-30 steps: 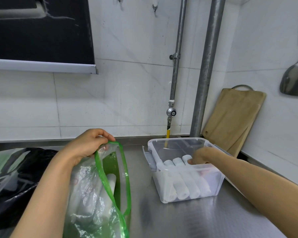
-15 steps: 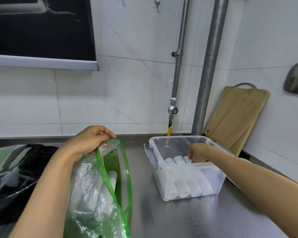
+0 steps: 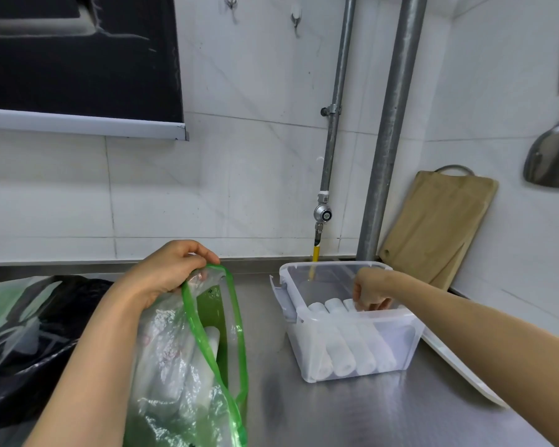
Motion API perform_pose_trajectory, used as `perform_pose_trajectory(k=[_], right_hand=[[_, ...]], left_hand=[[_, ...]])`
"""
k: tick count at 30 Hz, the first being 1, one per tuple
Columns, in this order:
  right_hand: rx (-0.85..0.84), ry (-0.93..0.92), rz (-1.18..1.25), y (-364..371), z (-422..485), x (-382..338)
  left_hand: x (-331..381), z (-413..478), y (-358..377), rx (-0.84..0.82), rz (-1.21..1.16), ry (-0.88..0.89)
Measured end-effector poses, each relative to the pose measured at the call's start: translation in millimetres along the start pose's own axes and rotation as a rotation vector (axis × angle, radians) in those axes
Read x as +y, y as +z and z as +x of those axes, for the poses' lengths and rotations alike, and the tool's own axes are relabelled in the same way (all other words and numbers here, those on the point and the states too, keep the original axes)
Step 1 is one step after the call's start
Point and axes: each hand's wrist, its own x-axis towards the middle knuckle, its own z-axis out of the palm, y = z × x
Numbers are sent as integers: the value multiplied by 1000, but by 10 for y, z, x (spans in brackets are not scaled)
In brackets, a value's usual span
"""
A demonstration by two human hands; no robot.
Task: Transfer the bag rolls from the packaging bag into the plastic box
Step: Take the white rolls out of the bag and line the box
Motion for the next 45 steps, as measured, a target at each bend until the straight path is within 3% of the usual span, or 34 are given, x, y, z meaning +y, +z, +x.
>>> perform_pose_trajectory(k=[5, 25, 35, 45], right_hand=[[-28, -11, 111, -181, -139, -180], [146, -337, 176, -483, -572, -1273], [32, -441, 124, -58, -717, -1740], [-152, -337, 177, 389, -697, -1934]], left_hand=[[14, -14, -29, -5, -9, 4], [56, -105, -138, 2, -81, 46], [47, -104, -148, 7, -63, 82], [38, -92, -140, 11, -62, 91]])
